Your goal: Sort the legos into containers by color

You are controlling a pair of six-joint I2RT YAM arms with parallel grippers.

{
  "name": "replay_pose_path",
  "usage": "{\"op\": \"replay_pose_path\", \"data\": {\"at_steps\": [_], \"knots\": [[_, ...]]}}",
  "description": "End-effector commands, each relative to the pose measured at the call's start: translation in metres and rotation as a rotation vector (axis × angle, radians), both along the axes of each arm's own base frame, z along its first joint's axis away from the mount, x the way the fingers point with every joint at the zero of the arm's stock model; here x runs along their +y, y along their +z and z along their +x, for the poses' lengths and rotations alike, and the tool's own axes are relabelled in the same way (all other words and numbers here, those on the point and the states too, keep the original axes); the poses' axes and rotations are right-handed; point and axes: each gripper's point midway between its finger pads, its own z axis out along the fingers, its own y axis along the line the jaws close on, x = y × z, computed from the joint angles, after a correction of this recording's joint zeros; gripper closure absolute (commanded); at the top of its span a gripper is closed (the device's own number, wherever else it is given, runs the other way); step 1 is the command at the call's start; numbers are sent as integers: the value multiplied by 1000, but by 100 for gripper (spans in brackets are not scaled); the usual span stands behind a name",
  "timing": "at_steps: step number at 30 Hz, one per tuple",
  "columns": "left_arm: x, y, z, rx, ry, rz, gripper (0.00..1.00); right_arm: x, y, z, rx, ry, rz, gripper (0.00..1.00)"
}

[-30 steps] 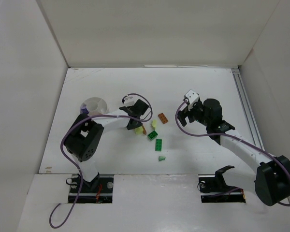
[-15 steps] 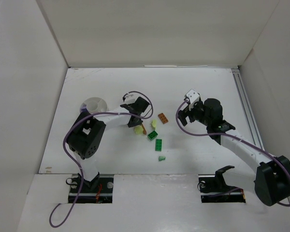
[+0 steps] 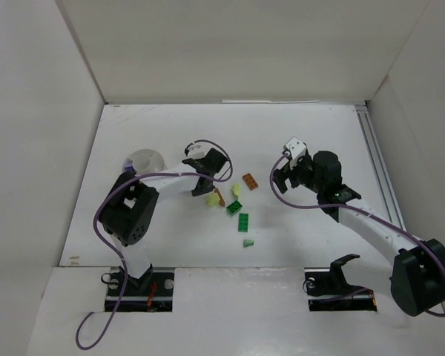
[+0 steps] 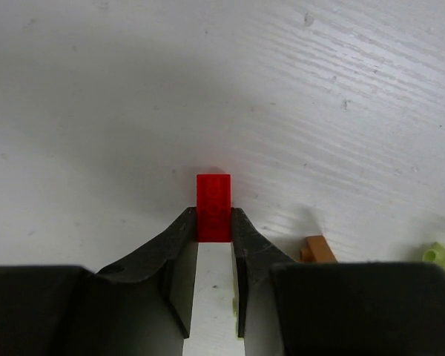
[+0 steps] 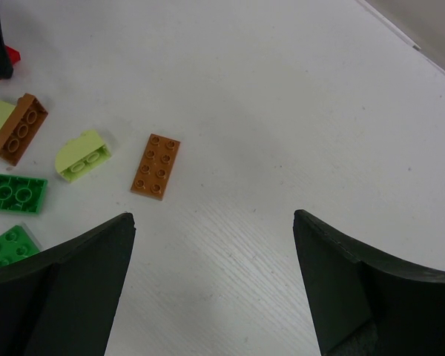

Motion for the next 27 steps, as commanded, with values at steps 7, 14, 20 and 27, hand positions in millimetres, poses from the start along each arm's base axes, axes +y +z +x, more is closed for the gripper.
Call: {"op": "replay_pose_path", "data": {"at_steps": [7,14,20,27], "knots": [[52,87,20,-173,147,-24,98,-3,14,2,-39,-11,28,8],[110,108,5,-211,354,-46,96,-6,14,3,-39,-21,28,8],[167,125,-7,-286,545,-83,91,-3,8,3,-20,-3,27,8],[184,128,-5,-310,601,-105,90,-6,8,4,-20,-12,27,8]]}}
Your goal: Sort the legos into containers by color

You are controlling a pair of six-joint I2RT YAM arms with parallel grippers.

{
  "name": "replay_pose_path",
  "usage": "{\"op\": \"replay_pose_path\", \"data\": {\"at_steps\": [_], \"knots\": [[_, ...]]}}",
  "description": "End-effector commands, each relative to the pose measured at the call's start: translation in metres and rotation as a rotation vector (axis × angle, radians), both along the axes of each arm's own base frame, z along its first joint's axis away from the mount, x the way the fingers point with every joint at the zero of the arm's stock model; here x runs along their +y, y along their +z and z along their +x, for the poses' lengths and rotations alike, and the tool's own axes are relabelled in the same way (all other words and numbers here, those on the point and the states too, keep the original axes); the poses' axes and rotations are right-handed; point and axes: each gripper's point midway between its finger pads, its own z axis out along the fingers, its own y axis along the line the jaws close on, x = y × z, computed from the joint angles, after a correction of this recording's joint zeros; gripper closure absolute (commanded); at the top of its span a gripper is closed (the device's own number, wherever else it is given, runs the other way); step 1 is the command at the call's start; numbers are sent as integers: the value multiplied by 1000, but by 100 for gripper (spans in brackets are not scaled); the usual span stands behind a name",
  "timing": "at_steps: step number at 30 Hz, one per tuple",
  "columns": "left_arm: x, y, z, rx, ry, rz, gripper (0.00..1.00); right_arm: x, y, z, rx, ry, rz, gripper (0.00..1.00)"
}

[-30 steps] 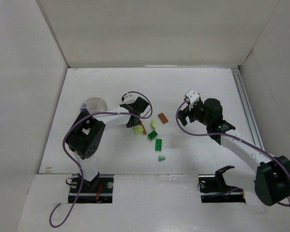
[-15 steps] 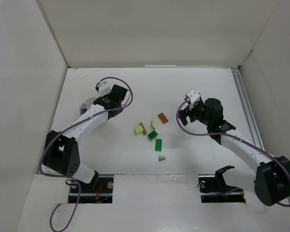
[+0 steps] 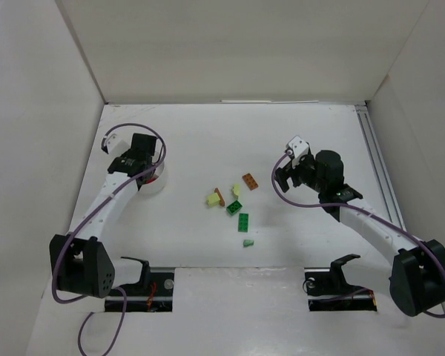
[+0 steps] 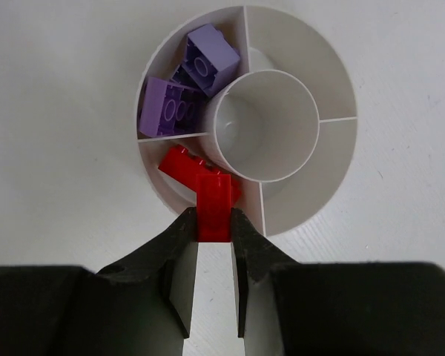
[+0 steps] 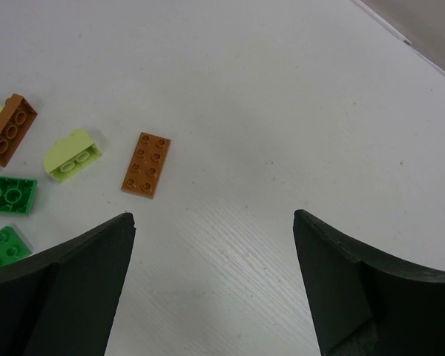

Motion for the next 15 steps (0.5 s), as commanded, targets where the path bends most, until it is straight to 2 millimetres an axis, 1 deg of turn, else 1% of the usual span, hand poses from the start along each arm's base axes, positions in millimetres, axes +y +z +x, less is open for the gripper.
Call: {"op": "replay_pose_path", "data": {"at_steps": [1,4,5,7,8,10,11,12,13,14,15], "knots": [[5,2,-1,-26,27,-5,90,1,7,1,-20,6,23,8],[7,-6,4,-10,18,-12,90,1,7,1,-20,6,23,8],[7,-13,4,11,18,-8,90,1,7,1,-20,6,23,8],[5,-17,4,31,4,-10,89,1,7,1,-20,6,23,8],[5,-14,6,22,3,-11,89,1,7,1,-20,6,23,8],[6,-18,5,36,16,-4,83,1,7,1,-20,6,23,8],[6,-18,5,36,16,-4,75,1,7,1,-20,6,23,8],[6,-18,5,36,16,-4,72,1,7,1,-20,6,23,8],[6,-14,5,23,16,-7,70,1,7,1,-20,6,23,8],[4,-13,7,14,10,-17,67,3,7,0,-19,15,26,8],[3,-12,7,6,-3,-23,64,3,4,0,-11,15,23,8]]}}
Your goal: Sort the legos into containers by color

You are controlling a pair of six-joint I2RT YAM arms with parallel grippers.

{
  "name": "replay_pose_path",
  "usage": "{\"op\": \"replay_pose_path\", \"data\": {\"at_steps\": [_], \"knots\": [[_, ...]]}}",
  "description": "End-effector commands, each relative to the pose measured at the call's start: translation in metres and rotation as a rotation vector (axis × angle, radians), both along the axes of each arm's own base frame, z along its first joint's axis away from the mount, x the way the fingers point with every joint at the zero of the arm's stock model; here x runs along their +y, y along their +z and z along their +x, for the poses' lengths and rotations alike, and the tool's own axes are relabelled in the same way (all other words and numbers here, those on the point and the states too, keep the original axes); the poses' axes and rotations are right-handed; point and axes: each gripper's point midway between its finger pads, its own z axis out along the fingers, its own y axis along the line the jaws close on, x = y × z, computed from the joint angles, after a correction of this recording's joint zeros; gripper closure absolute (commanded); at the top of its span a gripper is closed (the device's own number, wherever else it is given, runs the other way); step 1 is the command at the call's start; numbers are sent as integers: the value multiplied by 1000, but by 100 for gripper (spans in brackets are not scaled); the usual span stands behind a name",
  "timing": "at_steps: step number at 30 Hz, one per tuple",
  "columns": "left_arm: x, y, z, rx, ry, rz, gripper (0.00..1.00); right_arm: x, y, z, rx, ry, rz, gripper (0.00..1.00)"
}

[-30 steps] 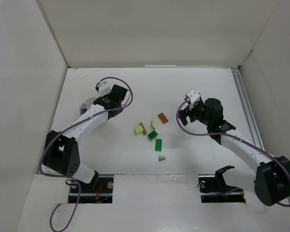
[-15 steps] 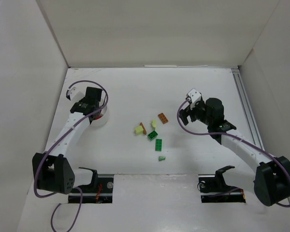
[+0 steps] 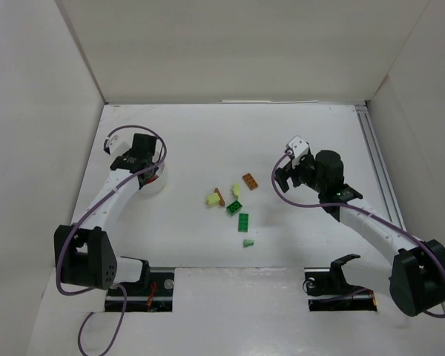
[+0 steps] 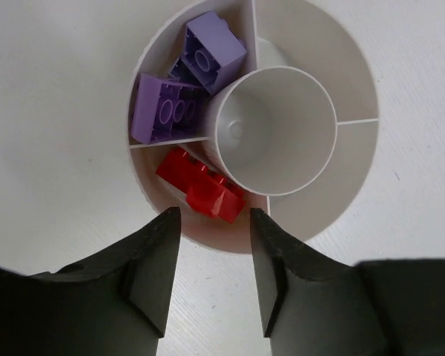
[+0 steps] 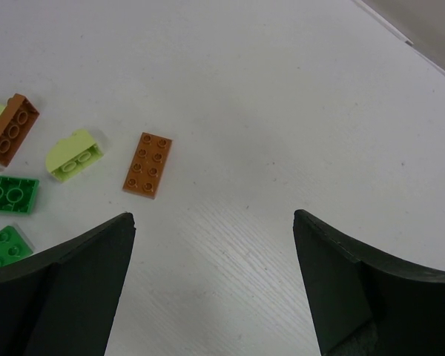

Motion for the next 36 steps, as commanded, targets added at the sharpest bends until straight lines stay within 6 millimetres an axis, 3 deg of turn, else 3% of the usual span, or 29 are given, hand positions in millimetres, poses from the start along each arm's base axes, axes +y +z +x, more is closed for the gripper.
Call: {"op": "replay_pose_path", "data": {"at_steps": [1,4,7,8,11,13,14,15,16,18,20,23,24,25,28,29,31,36], "knots": [[0,8,0,-43,-7,-8,61,3,4,0,-11,13,23,8],[-1,13,-2,-74,-19,-17,43,6,1,-1,1,32,25,8],[-7,14,0,-92,-44,-42,37,9,2,-1,5,49,30,8],[-8,18,1,-99,-80,-34,30,9,2,0,-1,52,24,8],[-31,31,9,-155,-182,-36,17,7,-2,2,7,39,17,8],[-60,27,8,-145,-343,-35,13,5,-2,3,5,28,13,8],[-76,38,16,-202,-413,-41,13,2,-1,3,3,13,8,8],[-90,37,15,-207,-489,-41,11,1,-3,2,17,1,10,8],[-120,40,10,-223,-613,-67,11,-1,-2,1,21,-13,15,8],[-152,40,7,-252,-791,-40,11,-10,-7,1,51,-76,6,8],[-206,40,-10,-285,-1036,-59,11,-23,-3,3,49,-148,-11,8],[-254,25,-36,-255,-1290,20,13,-38,-2,0,84,-225,-26,8],[-266,28,-38,-267,-1330,30,13,-42,-4,-3,92,-238,-35,8],[-279,15,-46,-230,-1386,61,13,-48,-5,-6,110,-263,-37,8],[-303,11,-47,-235,-1438,59,16,-64,-6,-7,138,-328,-54,8],[-305,-7,-49,-188,-1467,63,17,-68,-5,-11,155,-345,-59,8],[-326,-6,-56,-208,-1529,57,19,-79,-8,-15,173,-383,-80,8],[-333,-27,-57,-154,-1552,102,23,-108,-15,-22,221,-479,-95,8]]}}
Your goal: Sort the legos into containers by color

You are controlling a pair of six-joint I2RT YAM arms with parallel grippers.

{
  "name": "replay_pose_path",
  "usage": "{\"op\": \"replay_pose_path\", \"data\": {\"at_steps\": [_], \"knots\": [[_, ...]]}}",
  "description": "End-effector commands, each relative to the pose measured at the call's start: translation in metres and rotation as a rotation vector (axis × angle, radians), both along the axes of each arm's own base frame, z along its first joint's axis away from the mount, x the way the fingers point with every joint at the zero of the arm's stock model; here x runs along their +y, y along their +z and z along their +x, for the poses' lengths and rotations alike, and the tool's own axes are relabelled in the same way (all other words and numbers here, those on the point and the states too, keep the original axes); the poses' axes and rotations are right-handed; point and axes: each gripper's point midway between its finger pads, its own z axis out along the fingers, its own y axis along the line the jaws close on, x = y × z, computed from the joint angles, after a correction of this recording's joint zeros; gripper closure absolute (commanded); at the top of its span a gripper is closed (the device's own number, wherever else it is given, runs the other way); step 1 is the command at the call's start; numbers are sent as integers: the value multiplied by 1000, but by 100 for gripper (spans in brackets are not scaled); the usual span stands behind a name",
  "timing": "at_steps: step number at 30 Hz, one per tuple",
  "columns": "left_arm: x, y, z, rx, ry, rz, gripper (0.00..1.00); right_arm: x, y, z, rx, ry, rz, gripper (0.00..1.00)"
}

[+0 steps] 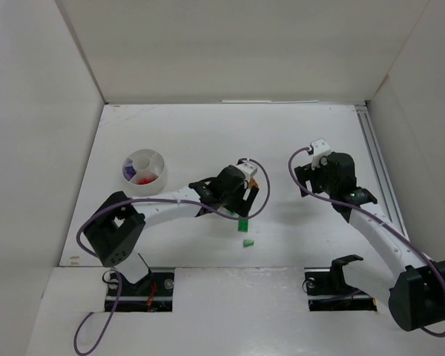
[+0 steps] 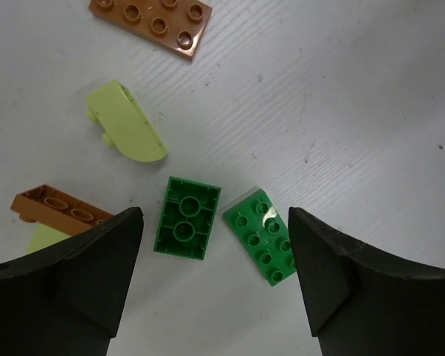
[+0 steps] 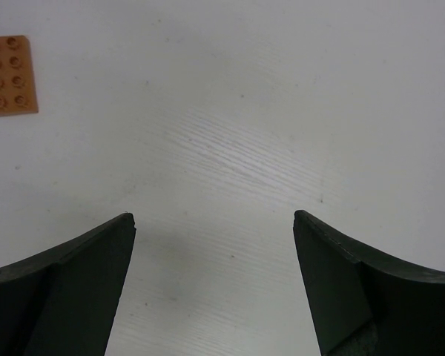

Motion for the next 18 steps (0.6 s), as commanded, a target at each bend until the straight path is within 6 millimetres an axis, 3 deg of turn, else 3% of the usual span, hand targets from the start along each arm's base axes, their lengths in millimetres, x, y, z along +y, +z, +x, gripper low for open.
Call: {"op": "replay_pose_path", "data": {"at_steps": [1,7,14,18], "knots": [[-21,25,17,-88,-28,-44,24,-19,12,-3,-6,-78,3,8],[-12,-7,25,-53,26,75,39,-23,10,-5,-12,-79,28,8],[-3,-24,26,-23,83,126,44,-27,16,-5,-36,-67,17,8],[3,-32,23,-6,97,148,55,-31,16,-7,-36,-72,9,8]]}}
